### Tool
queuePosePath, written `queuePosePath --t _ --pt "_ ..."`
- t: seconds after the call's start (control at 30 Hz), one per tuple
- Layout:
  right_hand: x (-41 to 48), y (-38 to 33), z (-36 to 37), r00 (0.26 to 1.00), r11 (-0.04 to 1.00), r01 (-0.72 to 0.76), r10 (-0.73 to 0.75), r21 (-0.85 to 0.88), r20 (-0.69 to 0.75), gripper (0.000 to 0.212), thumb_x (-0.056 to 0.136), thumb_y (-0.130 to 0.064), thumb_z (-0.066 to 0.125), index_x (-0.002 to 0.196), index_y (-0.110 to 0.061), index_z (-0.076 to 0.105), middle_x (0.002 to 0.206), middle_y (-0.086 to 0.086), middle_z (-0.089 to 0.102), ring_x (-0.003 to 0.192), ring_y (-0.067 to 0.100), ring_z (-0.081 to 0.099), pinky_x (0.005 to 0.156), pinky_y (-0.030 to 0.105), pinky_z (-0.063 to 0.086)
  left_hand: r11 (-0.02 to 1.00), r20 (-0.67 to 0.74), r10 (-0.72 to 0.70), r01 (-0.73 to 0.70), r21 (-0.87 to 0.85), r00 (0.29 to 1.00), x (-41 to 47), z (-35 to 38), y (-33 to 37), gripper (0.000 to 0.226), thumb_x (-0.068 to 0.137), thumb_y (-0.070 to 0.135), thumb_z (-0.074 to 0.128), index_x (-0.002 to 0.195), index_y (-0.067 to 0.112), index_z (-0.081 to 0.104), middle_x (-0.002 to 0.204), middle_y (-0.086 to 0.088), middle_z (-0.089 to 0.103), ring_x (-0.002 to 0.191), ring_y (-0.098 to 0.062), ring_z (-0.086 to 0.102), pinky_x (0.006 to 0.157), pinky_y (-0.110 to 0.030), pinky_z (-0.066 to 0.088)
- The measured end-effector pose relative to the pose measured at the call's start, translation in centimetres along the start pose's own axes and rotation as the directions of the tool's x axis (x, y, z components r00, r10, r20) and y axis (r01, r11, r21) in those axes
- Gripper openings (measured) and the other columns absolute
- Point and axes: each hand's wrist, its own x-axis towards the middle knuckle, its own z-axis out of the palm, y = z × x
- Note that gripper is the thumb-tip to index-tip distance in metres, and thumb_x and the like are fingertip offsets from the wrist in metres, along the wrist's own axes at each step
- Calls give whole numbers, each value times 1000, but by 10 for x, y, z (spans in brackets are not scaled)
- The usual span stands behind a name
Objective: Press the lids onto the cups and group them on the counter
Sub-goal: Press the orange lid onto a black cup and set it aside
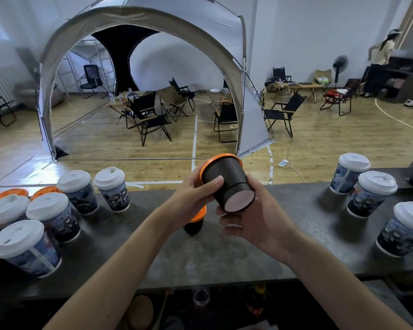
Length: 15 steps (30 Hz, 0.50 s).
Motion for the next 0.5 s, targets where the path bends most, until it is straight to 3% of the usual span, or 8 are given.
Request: queuePosePath --t 0.07,0.23,0.37,0.43,0.5 --pt "-1 -2 -1 998 997 -40 37 71 41 76 98 -67 34 120 -1 64 86 15 66 67 23 59 64 35 53 1000 -42 -6 6 5 999 -1 1 -2 51 92 15 62 137 -2 47 103 -12 68 85 -18 69 65 -22 54" --pt "-3 1 -4 999 989 20 -27 -145 -43 77 89 -73 41 116 -7 70 91 13 69 76 23 60 66 36 56 991 -59 20 -12 134 998 -1 -4 -7 52 85 27 76 133 14 59 117 -13 71 112 -28 68 94 -35 54" --pt "1 0 -7 1000 997 16 -18 -76 -20 73 95 -66 39 123 -7 68 100 18 71 80 22 63 72 35 54 999 -15 6 -5 41 1000 -1 -2 -6 69 79 26 81 140 10 52 115 -13 69 104 -25 68 81 -28 55" --pt "2 0 -8 999 996 6 -9 -86 -34 76 97 -68 35 126 -7 68 102 17 73 80 23 66 73 38 54 996 -59 17 -12 85 998 1 -3 -8 63 79 27 80 137 18 56 120 -16 68 111 -31 67 90 -36 54" --pt "2 1 -7 995 985 32 -47 -169 -87 77 90 -72 42 122 -7 69 96 14 72 80 22 67 73 40 56 994 -80 10 -1 109 997 3 -5 -13 58 79 30 81 133 23 60 124 -16 68 117 -33 65 101 -46 51"
